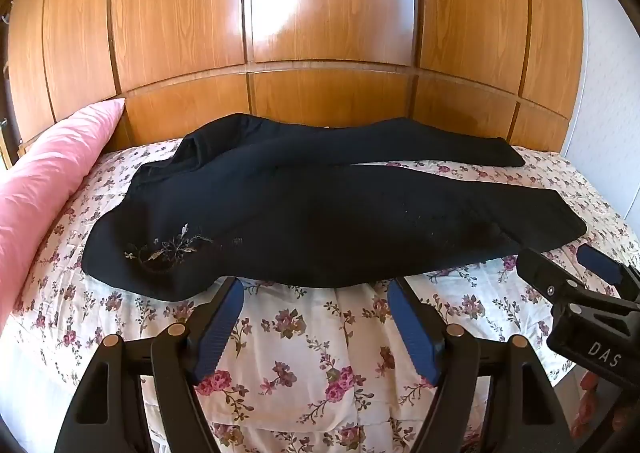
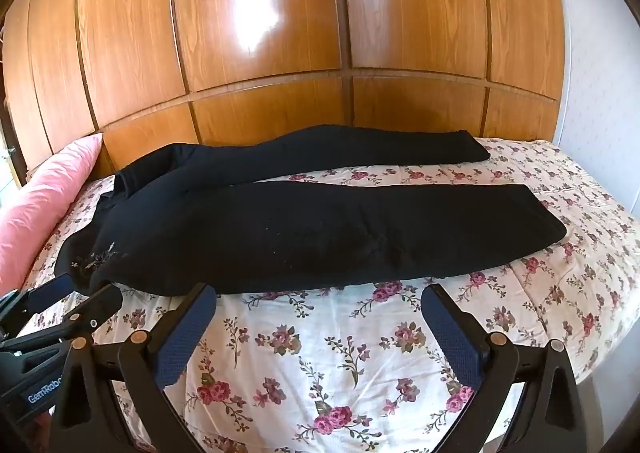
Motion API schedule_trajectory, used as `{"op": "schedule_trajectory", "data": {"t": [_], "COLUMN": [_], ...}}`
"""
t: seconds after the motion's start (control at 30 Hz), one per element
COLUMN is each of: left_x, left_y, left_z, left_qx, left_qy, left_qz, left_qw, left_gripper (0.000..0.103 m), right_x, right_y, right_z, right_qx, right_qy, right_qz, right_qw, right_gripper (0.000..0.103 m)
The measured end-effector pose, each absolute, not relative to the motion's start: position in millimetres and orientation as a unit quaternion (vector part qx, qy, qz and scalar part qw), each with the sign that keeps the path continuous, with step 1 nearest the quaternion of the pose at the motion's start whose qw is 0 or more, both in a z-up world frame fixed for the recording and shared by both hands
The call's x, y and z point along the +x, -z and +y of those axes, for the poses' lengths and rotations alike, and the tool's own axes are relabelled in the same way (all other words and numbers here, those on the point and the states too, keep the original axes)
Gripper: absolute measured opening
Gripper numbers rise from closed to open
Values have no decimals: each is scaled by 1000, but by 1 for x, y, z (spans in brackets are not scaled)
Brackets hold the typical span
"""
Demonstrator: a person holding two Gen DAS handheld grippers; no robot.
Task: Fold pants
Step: 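Move both tools toward the black pants on the bed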
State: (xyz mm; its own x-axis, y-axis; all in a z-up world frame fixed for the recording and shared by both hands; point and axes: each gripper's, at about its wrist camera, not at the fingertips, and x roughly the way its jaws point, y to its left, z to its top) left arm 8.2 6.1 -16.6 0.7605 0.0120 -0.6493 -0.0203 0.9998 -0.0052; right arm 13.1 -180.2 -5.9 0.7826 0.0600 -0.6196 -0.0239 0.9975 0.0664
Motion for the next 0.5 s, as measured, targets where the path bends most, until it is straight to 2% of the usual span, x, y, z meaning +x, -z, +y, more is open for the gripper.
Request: {"op": "schedule_trajectory", "data": {"t": [0.5], "left_x": [13], "left_y": [25], "left_z": [10], "left_qx": [-11], "left_qy": [-12], "left_qz": [364], "left_qw": [931], "left_gripper": [76], "right_x": [15], "right_y": [11], "right_z": [-180], "right_qx": [27], "right_qy": [-28], "right_qz": [336], "right_qw": [941], "right_gripper": [103]}}
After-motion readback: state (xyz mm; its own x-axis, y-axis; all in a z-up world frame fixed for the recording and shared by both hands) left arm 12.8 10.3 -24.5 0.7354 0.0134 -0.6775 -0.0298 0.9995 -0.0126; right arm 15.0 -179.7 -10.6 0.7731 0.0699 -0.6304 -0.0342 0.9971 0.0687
